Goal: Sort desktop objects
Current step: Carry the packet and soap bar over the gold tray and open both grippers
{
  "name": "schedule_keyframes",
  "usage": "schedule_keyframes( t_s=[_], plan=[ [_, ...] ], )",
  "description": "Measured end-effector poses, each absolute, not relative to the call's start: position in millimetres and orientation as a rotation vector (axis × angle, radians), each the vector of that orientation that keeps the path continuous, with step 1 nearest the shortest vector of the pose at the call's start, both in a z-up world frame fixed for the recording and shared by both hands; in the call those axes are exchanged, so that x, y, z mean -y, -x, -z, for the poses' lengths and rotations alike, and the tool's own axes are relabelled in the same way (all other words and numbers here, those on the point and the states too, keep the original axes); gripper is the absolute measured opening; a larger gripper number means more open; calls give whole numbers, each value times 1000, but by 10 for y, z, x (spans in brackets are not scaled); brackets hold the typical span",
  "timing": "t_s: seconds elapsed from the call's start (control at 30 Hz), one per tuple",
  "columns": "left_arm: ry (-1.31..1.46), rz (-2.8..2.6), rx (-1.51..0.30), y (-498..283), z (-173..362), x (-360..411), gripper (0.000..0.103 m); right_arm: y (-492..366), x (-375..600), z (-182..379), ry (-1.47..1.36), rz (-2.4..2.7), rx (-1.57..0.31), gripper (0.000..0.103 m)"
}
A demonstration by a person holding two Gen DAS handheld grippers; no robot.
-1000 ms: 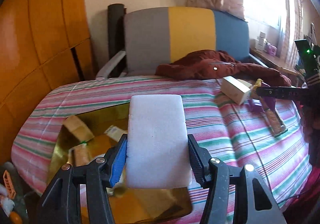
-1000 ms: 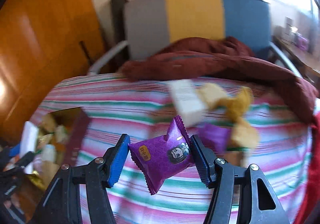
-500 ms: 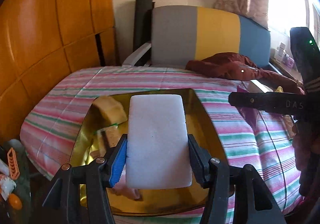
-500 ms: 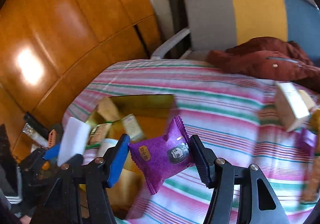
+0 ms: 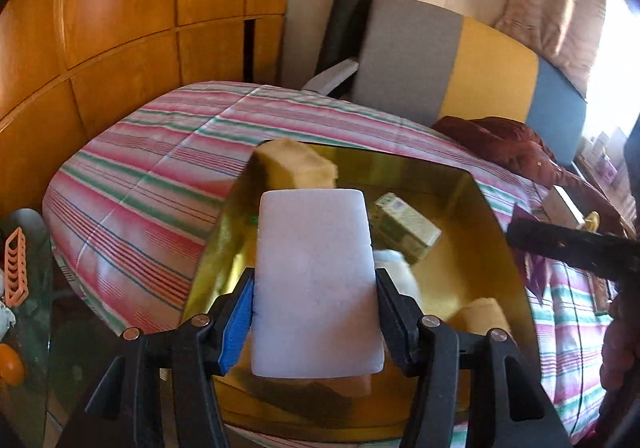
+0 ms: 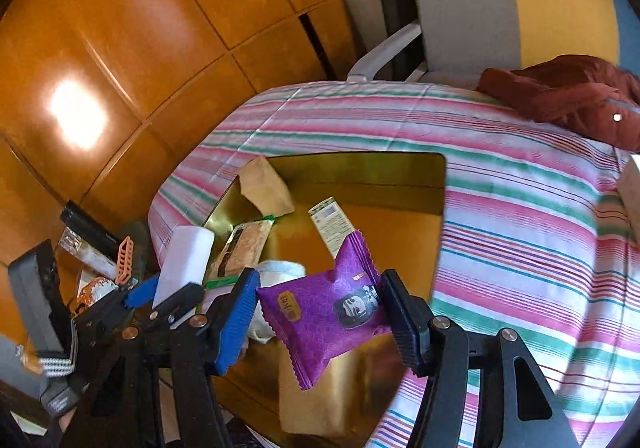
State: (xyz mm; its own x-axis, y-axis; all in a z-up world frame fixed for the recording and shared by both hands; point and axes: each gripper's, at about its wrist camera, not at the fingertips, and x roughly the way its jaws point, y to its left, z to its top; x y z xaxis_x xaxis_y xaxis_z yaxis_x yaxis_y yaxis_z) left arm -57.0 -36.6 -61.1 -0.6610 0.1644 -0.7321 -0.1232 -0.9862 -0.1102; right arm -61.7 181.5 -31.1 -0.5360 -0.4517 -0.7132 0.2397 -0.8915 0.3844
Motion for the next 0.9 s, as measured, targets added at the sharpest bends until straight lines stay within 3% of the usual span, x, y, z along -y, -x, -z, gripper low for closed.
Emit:
schedule_keyframes(
  t_s=[0.4,0.6,0.73,0.9],
  plan=[
    [1194,-2642,204,983,566,410,58,779,-1673,375,-1253,2425,346,66],
    [1258,-2576,262,1154,648,291,59,778,-1728,423,-1259,2425,365,74],
    [1272,-2572,258,1155,698,256,66,770,-1764,443,-1261,2438,366,74],
    [1274,-2590,275,1087,700,298,66,724,-1809,452,-1259,2446,384,74]
  ],
)
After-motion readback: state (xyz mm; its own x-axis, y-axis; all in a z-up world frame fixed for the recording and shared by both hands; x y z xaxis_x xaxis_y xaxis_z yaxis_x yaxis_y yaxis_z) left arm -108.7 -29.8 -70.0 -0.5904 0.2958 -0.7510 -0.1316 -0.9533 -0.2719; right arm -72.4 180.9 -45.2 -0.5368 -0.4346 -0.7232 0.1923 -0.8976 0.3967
